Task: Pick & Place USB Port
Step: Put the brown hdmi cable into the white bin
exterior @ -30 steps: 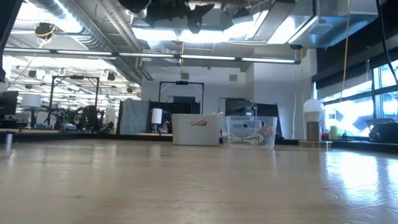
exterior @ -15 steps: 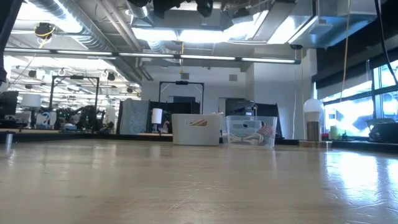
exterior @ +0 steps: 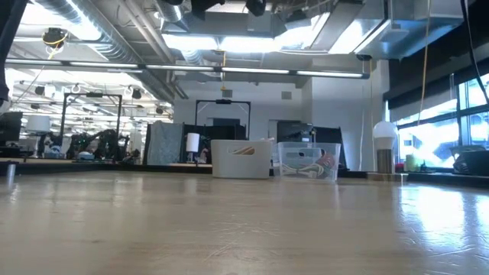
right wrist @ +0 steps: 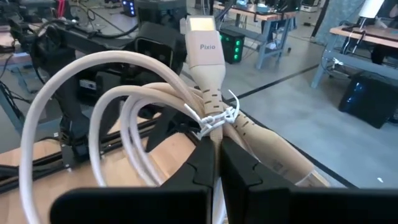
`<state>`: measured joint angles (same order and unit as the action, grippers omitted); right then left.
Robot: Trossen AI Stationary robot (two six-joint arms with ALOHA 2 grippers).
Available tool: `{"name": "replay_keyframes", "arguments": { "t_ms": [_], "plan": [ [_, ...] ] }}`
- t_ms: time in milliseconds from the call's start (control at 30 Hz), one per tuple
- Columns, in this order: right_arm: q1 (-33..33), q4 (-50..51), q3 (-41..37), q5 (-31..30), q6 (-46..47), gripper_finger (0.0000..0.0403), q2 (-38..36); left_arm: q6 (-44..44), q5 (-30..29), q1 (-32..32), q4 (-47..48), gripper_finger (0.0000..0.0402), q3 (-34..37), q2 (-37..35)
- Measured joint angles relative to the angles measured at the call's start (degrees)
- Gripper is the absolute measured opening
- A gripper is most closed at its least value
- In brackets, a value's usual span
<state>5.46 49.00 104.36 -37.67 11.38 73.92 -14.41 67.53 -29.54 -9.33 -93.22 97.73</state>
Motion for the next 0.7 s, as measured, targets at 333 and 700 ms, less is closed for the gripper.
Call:
{"name": "replay_keyframes", "arguments": {
  "t_ms": [333,700],
  "plan": [
    [-0.6,0.3,0.0,0.0,-1.4,0.0007,1.6,-6.5,2.4,3.3,-5.5,0.0223,0.0,0.0],
    [-0.6,-0.1,0.0,0.0,-1.3,0.0007,2.0,-11.0,1.7,6.7,-11.7,0.0223,-0.1,0.0]
  ]
}}
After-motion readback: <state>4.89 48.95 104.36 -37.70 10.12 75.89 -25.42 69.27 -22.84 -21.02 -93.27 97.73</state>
